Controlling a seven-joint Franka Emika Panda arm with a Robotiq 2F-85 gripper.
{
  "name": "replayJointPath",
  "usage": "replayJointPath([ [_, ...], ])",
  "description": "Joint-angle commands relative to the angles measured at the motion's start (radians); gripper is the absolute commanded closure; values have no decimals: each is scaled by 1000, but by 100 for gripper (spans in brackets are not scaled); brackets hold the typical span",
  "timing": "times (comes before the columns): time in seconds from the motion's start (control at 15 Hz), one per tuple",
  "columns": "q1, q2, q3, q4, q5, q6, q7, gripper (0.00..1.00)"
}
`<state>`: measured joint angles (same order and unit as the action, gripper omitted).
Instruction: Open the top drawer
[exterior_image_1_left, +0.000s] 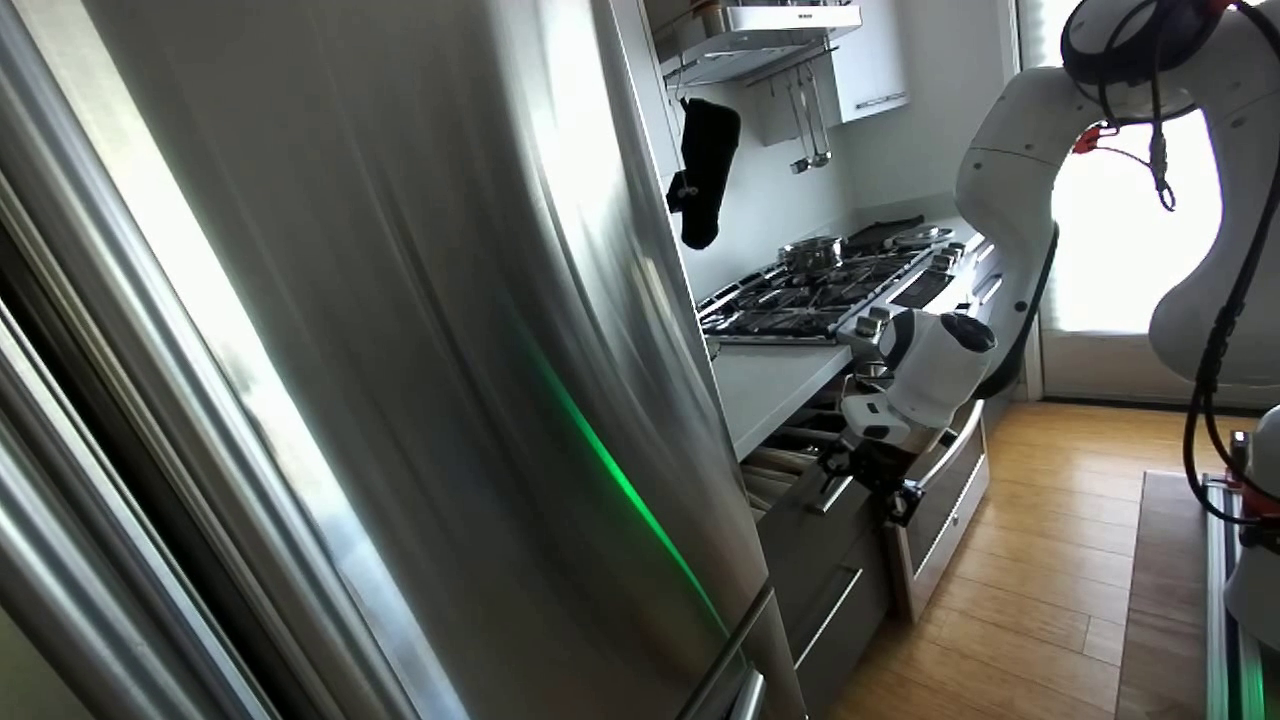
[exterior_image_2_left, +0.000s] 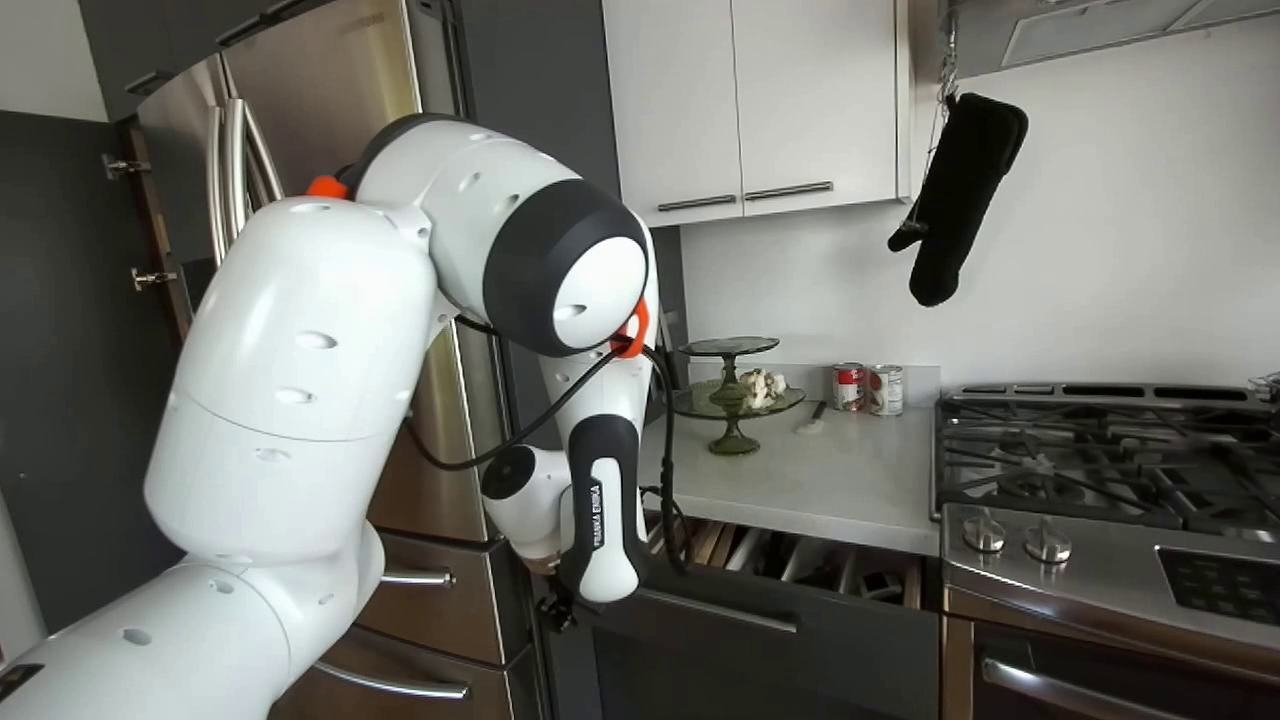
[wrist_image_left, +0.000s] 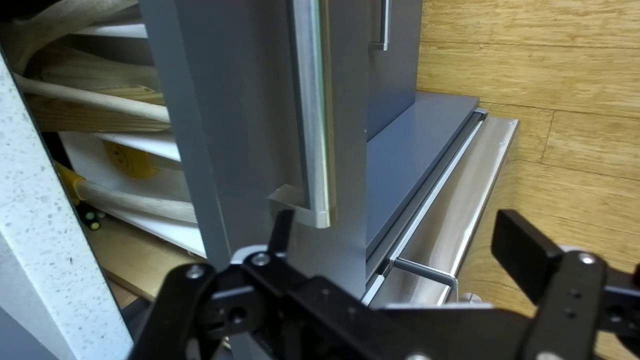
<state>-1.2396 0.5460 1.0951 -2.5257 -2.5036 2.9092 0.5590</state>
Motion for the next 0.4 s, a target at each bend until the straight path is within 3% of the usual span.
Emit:
replayJointPath([
  [0.0,-11,-51,17,-29,41,55,-1,0],
  [0.33,0,0,0,0,0,0,0,0],
])
